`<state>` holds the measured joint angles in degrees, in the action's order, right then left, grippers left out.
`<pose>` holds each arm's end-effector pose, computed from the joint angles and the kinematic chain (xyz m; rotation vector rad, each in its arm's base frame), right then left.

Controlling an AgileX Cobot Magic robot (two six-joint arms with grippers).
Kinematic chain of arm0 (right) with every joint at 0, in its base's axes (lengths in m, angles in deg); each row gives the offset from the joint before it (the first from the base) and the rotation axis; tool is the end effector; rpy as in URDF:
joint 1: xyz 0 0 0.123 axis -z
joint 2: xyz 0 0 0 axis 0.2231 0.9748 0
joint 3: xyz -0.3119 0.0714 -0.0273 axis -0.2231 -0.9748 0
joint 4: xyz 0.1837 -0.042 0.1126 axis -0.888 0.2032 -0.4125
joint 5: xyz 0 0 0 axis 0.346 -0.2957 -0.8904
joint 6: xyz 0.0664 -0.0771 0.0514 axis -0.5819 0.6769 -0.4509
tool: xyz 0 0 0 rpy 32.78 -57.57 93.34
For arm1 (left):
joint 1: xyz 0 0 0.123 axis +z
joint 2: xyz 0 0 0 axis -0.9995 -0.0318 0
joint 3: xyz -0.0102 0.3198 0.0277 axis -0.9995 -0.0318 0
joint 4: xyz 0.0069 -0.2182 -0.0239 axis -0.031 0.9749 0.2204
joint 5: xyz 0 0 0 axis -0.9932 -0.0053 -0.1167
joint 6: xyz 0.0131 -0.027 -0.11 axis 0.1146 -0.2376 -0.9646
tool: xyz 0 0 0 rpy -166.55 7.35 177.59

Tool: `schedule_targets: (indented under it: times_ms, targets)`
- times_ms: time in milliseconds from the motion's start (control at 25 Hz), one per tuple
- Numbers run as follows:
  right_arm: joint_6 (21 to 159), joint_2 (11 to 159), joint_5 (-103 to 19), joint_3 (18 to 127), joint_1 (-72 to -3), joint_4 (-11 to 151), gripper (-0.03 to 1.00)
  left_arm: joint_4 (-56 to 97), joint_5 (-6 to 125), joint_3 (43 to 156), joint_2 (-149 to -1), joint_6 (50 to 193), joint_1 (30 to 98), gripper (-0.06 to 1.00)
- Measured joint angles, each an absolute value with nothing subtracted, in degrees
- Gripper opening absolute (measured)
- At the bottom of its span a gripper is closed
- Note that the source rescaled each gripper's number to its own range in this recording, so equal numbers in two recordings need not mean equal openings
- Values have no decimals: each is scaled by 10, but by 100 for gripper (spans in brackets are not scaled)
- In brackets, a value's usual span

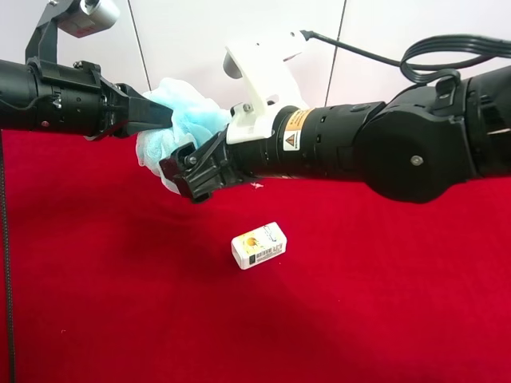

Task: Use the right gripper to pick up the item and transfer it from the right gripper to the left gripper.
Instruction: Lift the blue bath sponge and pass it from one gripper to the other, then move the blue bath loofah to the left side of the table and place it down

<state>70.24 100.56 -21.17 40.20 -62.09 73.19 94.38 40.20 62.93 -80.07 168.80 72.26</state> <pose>0.2148 0.2461 0.2873 -0.8175 1.8675 0.5460 0.2411 -0.1156 0.3019 0.4329 2.0856 -0.6511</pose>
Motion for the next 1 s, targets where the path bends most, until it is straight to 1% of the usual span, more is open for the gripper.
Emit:
schedule_targets:
  times_ms: [80, 240, 440, 720, 1000]
  targets:
    - [702, 996, -224, 402, -621, 732, 99, 944, 402, 629, -801, 1688, 723, 1]
    - [702, 962, -255, 402, -621, 732, 100, 944, 405, 629, -801, 1688, 723, 1]
    - [699, 898, -339, 402, -621, 732, 100, 944, 411, 629, -801, 1688, 723, 0]
    - [645, 788, -531, 402, -621, 748, 100, 944, 411, 629, -801, 1690, 723, 0]
    - [582, 666, -714, 402, -621, 840, 100, 944, 411, 629, -801, 1691, 723, 0]
